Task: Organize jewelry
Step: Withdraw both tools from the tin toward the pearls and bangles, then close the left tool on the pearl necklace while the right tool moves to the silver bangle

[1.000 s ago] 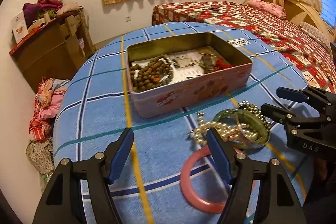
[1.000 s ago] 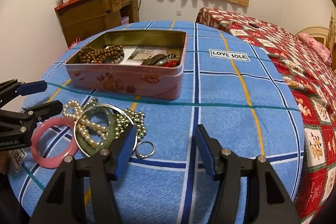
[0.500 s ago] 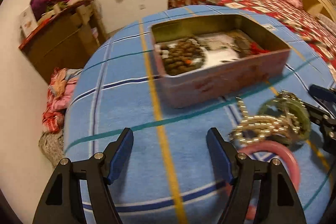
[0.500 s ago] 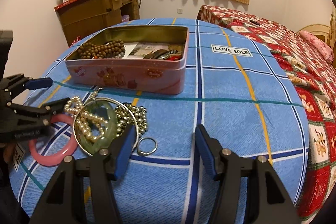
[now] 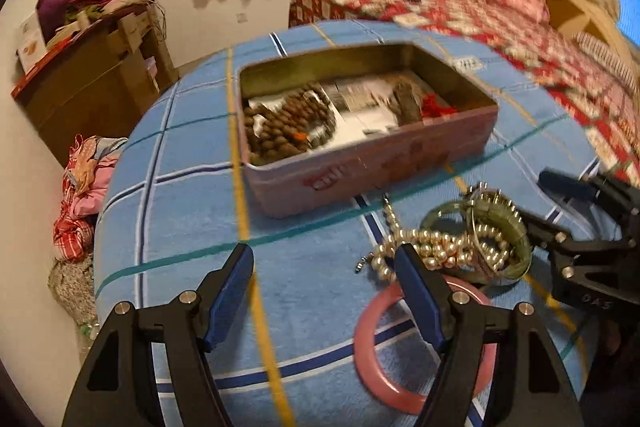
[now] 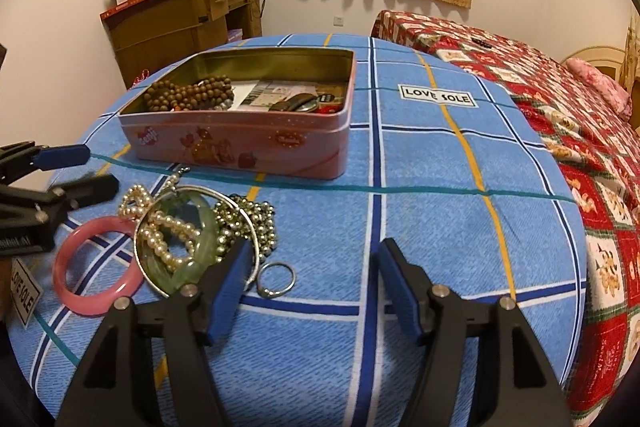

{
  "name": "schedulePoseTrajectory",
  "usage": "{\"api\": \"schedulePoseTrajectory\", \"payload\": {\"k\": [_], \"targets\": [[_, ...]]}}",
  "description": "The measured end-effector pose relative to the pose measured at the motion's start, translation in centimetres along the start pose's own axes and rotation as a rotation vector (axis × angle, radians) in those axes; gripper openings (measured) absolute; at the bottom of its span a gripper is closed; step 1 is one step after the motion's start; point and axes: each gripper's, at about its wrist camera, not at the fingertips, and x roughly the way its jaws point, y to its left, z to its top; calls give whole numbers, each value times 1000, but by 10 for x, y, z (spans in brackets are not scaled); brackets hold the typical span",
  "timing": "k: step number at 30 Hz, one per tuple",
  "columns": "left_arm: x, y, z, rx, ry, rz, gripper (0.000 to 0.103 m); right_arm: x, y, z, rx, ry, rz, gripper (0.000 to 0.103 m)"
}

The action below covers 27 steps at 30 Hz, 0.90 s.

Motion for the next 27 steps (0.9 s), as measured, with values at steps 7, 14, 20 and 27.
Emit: {"api": "schedulePoseTrajectory", "payload": {"k": [7,14,20,27], "targets": [[15,5,3,47,37,160,79,1,1,0,-4,-2,-1,70],[12,43,-5,-71,22,131,78,1,1,1,-1,-1,-1,71],[-13,29,-2,-77,-31,15,78,1,1,1,-1,0,-5,72],[7,-2,4,31,57,23,78,2,1,1,-5,-1,-15,74]]}}
